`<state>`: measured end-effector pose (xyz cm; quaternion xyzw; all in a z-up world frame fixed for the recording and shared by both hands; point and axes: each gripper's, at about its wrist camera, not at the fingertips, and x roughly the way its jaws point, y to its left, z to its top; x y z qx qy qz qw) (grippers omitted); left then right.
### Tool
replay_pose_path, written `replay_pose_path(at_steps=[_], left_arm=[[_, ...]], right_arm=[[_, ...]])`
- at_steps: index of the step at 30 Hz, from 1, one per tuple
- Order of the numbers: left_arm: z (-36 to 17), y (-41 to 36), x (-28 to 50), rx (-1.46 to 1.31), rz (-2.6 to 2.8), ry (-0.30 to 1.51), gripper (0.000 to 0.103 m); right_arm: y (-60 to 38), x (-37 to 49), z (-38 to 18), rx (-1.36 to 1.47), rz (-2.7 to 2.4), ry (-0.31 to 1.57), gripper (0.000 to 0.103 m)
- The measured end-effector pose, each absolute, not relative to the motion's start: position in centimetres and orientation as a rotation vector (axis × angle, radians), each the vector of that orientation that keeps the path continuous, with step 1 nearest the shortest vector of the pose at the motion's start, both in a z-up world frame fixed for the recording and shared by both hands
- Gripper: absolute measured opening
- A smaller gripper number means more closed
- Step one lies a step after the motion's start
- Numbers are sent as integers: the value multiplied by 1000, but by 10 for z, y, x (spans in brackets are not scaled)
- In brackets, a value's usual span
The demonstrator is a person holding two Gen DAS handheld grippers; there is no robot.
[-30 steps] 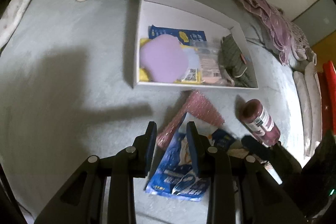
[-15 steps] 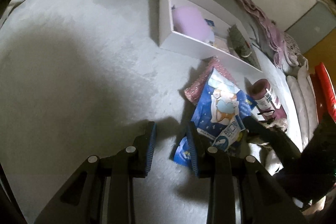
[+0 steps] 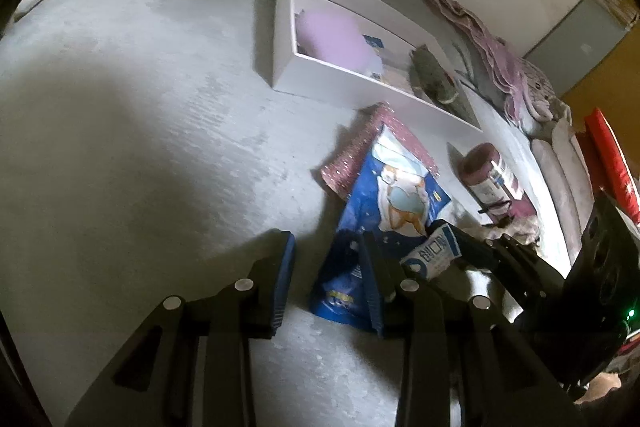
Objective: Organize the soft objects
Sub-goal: 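Move left tool to the large blue printed bag and close on it, then lift the blue printed bag with the left tool toward the box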
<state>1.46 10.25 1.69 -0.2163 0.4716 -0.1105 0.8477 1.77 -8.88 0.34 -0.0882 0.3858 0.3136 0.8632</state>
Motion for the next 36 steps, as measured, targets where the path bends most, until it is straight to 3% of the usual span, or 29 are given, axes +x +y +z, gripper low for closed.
replay_pose_path(at_steps=[6, 10, 12, 16, 21, 25, 29, 36], left_arm=[[16, 92, 12, -462, -287, 996, 34], [17, 84, 9, -432, -306, 984, 44], [15, 82, 8, -451, -342, 988, 47], [15, 70, 6, -416, -360, 979, 53], [17, 65, 1, -381, -329, 963, 53], [19, 70, -2, -411, -299, 955, 28], [25, 72, -7, -436, -311, 921, 14], [42, 72, -23, -506, -357, 836, 3]], right_arm=[[-104, 11, 8, -145, 662, 794, 35], [-111, 12, 6, -109, 659, 807, 15], [-115, 17, 4, -77, 656, 825, 10], [-125, 25, 1, -13, 623, 849, 8], [-136, 27, 4, 31, 569, 828, 6], [-144, 23, 13, 55, 543, 765, 6], [-155, 19, 26, 84, 513, 677, 5], [-162, 17, 38, 76, 509, 628, 5]])
